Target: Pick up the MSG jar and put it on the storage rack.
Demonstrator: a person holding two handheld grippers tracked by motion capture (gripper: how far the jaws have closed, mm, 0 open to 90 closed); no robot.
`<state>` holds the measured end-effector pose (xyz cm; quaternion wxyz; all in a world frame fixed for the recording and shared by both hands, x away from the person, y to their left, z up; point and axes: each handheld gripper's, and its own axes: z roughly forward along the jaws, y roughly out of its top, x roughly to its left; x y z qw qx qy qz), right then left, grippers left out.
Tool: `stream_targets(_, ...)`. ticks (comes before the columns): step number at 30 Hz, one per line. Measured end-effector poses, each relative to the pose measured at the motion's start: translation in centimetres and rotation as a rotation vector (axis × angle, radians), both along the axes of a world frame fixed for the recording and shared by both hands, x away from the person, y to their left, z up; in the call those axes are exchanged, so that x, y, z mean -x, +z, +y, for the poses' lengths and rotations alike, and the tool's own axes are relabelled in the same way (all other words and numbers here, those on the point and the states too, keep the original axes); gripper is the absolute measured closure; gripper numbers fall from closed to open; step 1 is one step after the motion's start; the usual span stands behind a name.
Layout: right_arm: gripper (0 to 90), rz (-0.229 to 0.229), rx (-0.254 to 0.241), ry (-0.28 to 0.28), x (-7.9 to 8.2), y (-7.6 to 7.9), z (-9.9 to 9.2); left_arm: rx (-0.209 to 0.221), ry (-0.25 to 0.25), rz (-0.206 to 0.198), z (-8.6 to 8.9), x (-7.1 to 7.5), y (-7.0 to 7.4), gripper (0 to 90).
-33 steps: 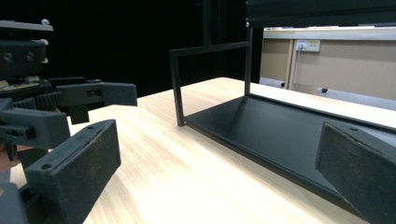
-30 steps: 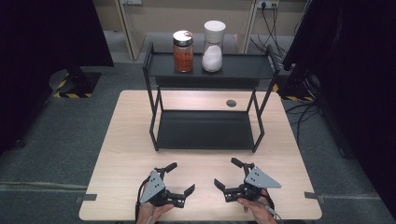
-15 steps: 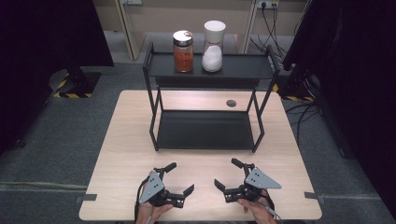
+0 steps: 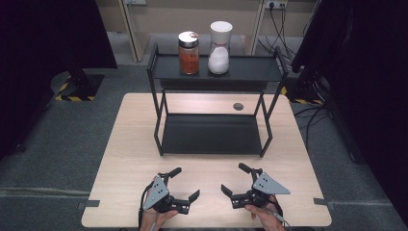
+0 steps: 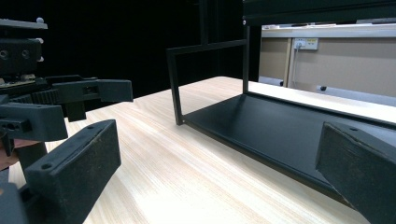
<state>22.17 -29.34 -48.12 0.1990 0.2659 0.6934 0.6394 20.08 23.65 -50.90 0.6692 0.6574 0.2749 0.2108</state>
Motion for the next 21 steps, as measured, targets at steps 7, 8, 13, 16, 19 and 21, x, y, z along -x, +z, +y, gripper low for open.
stream_targets(7, 0.3, -0.001, -0.005, -0.003, -0.02, -0.04, -0.1, 0.0, 0.002, 0.0, 0.04, -0.02, 0.01, 0.2)
stream_targets(8, 0.3, -0.001, -0.005, -0.004, -0.02, -0.04, -0.1, 0.001, 0.003, 0.0, 0.04, -0.02, -0.01, 0.2)
stream_targets(13, 0.3, 0.001, -0.007, -0.003, -0.04, -0.07, -0.08, 0.003, 0.005, -0.001, 0.06, -0.03, -0.02, 0.3)
stream_targets(16, 0.3, 0.001, -0.009, -0.003, -0.06, -0.09, -0.08, 0.006, 0.005, -0.001, 0.1, -0.08, -0.04, 0.3)
stream_targets(19, 0.3, 0.001, -0.02, -0.006, -0.1, -0.15, -0.08, 0.014, 0.012, 0.005, 0.25, -0.21, -0.09, 0.2)
stream_targets(21, 0.3, -0.002, -0.034, -0.009, -0.09, -0.18, -0.12, 0.019, 0.018, 0.005, 0.31, -0.26, -0.15, 0.2)
